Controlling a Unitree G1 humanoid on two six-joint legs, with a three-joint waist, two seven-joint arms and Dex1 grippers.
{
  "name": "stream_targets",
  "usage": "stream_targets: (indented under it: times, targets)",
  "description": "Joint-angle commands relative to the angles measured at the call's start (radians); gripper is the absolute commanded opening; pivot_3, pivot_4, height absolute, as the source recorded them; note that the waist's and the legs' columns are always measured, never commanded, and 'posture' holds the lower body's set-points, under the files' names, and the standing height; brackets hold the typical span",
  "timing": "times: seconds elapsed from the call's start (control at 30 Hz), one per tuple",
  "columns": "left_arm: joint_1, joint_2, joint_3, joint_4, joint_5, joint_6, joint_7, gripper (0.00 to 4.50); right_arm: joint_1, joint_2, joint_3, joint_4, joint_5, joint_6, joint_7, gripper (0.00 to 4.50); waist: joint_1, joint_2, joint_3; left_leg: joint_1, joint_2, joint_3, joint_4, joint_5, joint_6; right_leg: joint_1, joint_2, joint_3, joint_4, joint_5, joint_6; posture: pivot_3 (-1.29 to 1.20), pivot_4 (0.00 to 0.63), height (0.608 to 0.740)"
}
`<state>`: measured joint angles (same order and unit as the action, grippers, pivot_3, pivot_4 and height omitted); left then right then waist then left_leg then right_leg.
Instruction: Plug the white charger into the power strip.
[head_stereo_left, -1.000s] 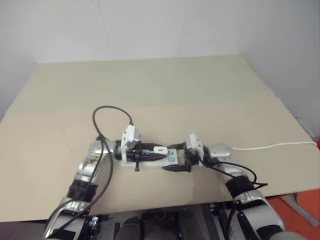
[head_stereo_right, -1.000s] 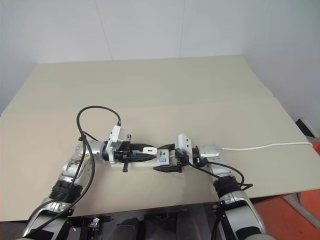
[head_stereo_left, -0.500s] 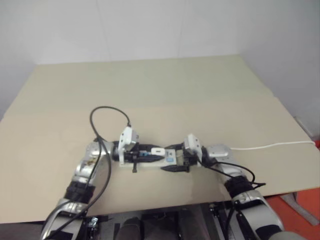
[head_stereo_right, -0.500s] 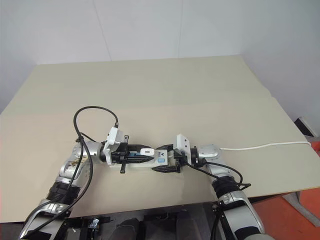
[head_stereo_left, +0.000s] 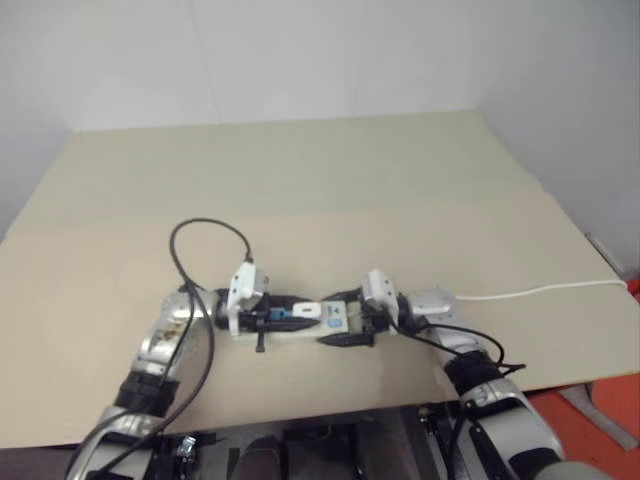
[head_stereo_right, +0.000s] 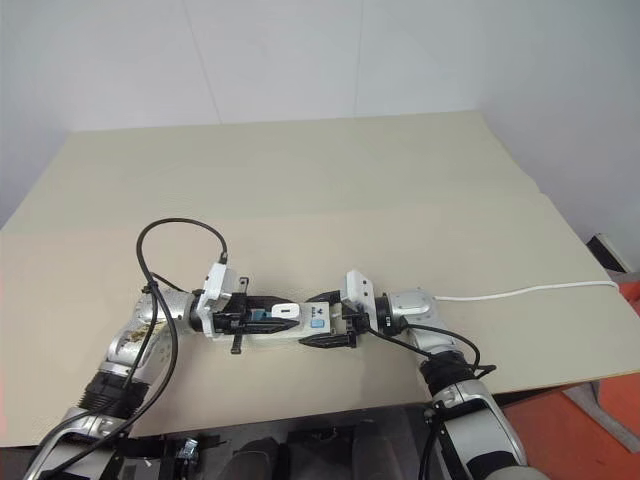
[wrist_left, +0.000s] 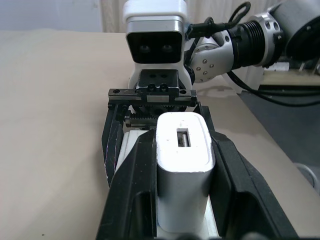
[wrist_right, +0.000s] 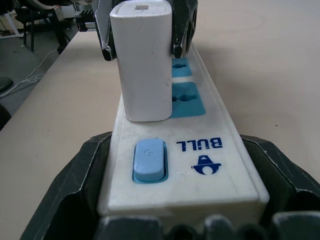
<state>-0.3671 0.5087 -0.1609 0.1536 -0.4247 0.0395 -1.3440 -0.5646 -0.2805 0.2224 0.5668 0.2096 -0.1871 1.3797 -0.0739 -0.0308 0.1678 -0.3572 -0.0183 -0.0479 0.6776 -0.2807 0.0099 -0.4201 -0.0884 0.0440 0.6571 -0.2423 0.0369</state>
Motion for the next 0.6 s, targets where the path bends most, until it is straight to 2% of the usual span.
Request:
stream_targets:
  times: [0.03,0.3,0.6]
  targets:
    - [0.039,0.069,0.001,0.06,0.071,0.015,-0.001,1.02,-0.002,-0.018,-0.012,0.001,0.008,-0.003,0.018,3.43,0.0,0.0,0.0,0.0,0.0,0.0,0.0,0.0,0.0,0.0,0.0,0.0,0.0,0.0,0.0,0.0,0.15,0.74]
    - [0.014,0.066,-0.001,0.045,0.054,0.038,0.005,1.02,0.0,-0.015,-0.01,0.004,0.008,-0.008,0.02,3.43,0.001,0.0,0.0,0.0,0.0,0.0,0.0,0.0,0.0,0.0,0.0,0.0,0.0,0.0,0.0,0.0,0.15,0.74]
    - [-0.031,0.062,0.02,-0.023,0.016,0.113,0.011,3.92,0.002,-0.012,-0.003,-0.002,0.013,-0.008,0.03,3.43,0.014,0.001,0.0,0.0,-0.002,0.0,0.0,0.0,0.0,0.001,-0.002,-0.001,-0.001,0.0,0.0,0.0,0.15,0.74]
